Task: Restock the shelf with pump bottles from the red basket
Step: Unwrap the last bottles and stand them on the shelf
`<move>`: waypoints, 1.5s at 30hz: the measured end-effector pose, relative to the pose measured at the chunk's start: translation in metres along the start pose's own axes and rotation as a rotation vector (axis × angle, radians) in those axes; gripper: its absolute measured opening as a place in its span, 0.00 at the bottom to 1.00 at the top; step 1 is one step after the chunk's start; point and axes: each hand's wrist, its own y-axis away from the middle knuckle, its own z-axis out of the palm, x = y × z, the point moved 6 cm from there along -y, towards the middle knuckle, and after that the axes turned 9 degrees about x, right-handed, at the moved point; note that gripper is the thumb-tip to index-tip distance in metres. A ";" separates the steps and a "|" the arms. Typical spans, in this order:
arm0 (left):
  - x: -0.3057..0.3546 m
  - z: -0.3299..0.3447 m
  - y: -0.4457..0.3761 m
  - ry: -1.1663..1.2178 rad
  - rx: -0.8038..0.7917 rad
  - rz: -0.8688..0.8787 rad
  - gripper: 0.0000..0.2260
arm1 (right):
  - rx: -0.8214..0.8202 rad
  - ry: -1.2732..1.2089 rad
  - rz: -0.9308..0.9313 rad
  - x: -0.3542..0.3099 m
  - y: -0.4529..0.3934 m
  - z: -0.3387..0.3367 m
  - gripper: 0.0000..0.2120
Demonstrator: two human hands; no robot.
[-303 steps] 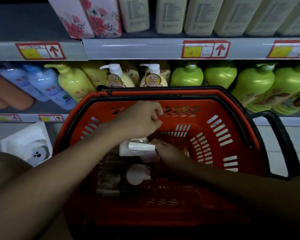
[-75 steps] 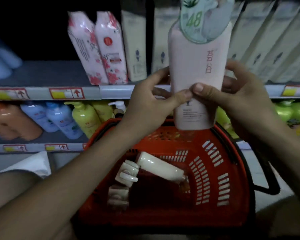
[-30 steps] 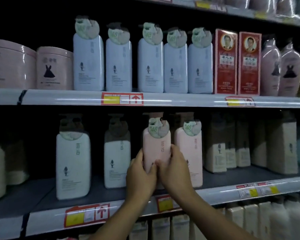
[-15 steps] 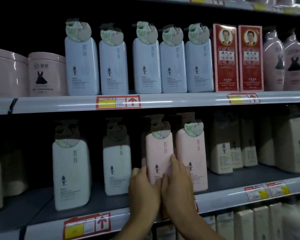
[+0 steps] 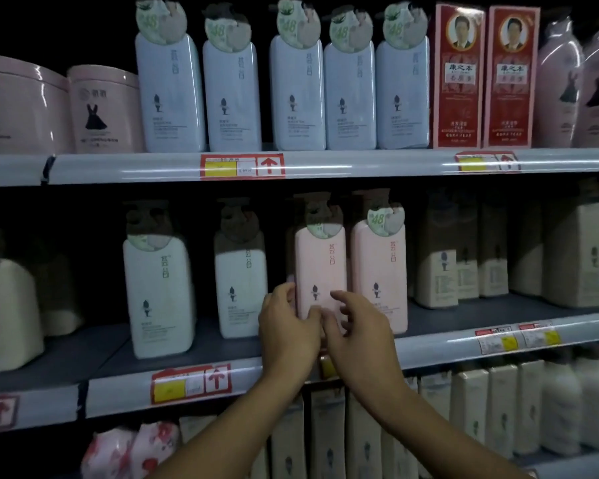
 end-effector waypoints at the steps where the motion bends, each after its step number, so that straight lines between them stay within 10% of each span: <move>1: 0.002 -0.004 0.001 -0.004 0.005 0.006 0.20 | -0.019 -0.021 0.025 -0.002 0.002 -0.002 0.17; 11: -0.015 -0.092 0.060 -0.159 -0.121 0.093 0.09 | -0.241 0.092 0.063 -0.013 0.088 -0.028 0.16; 22: -0.230 -0.198 0.255 -0.616 -0.876 -0.261 0.14 | -1.164 0.338 0.215 0.106 0.369 0.019 0.11; 27: -0.300 -0.217 0.300 -0.762 -1.059 -0.410 0.21 | -1.584 0.355 0.296 0.135 0.458 0.041 0.25; 31: -0.325 -0.201 0.326 -0.914 -1.373 -0.240 0.39 | -1.628 0.326 0.261 0.139 0.492 0.066 0.24; 34: -0.332 -0.192 0.337 -1.003 -1.478 -0.035 0.32 | -1.644 0.226 0.216 0.131 0.514 0.087 0.23; 45: -0.349 -0.192 0.338 -0.802 -1.327 -0.021 0.13 | -1.586 0.351 0.126 0.148 0.525 0.086 0.36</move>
